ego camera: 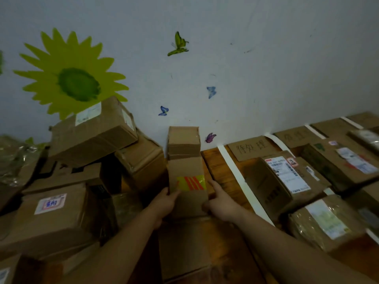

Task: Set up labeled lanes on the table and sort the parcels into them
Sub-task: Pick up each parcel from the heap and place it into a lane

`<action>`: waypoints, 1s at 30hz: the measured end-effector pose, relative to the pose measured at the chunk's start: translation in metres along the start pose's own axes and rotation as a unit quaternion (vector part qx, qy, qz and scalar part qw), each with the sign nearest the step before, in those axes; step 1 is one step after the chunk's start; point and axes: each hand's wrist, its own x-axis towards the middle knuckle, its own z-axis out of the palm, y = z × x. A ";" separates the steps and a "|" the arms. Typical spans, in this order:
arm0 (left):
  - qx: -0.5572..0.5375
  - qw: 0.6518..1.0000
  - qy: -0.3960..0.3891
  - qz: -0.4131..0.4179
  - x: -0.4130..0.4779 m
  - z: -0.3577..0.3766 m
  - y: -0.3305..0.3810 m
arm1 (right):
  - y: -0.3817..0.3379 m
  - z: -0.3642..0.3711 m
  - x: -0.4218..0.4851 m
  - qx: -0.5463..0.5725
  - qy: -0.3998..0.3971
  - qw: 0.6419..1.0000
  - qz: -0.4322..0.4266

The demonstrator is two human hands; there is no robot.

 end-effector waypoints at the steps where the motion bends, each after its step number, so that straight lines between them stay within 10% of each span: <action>1: -0.007 1.000 0.005 0.023 -0.004 0.000 -0.002 | -0.001 -0.001 -0.006 -0.003 -0.002 1.000 -0.013; 30: -0.200 0.943 0.137 0.227 -0.242 0.140 -0.003 | 0.042 -0.104 -0.219 0.049 -0.026 0.967 -0.250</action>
